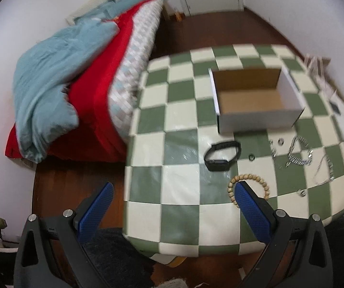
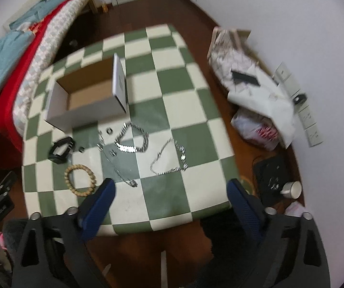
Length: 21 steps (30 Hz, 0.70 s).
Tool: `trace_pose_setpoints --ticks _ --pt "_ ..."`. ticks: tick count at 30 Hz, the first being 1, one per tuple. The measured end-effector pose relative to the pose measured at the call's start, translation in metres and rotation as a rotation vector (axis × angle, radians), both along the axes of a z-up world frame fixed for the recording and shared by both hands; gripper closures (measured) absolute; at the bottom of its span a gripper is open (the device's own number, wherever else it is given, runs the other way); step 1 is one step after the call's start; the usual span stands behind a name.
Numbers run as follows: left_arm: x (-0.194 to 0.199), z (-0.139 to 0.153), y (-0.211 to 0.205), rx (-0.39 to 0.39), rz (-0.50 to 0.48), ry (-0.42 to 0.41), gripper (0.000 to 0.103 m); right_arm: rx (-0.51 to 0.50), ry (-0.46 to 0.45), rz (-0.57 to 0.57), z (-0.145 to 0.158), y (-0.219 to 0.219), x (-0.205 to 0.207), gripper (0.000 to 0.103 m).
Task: Organize jewelry
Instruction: 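Grasp the wooden bead bracelet with the left tool while the right tool grasps the pendant necklace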
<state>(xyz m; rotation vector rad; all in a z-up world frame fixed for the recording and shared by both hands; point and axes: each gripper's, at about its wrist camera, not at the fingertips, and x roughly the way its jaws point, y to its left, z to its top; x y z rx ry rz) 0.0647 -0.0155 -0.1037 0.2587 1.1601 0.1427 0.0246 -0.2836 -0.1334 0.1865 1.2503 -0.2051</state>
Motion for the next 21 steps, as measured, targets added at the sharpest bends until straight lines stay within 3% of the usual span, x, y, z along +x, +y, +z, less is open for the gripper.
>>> trace_pose_setpoints --ticks 2,9,13,17,21 --pt "0.007 -0.024 -0.006 0.016 -0.007 0.052 0.000 0.005 0.027 -0.006 -0.022 0.000 0.003 0.020" --pt "0.023 -0.093 -0.023 0.019 -0.013 0.186 0.005 0.047 0.073 -0.114 -0.081 -0.033 0.011 0.027" --pt "0.032 -0.120 -0.022 -0.016 0.004 0.243 0.016 0.071 0.079 -0.167 -0.101 -0.055 0.012 0.029" --pt "0.035 -0.132 -0.021 -0.059 0.005 0.272 0.041 0.099 0.071 -0.184 -0.116 -0.066 0.018 0.033" --pt "0.034 -0.134 -0.028 -0.056 -0.029 0.238 0.043 0.105 0.061 -0.143 -0.127 -0.062 0.027 0.038"
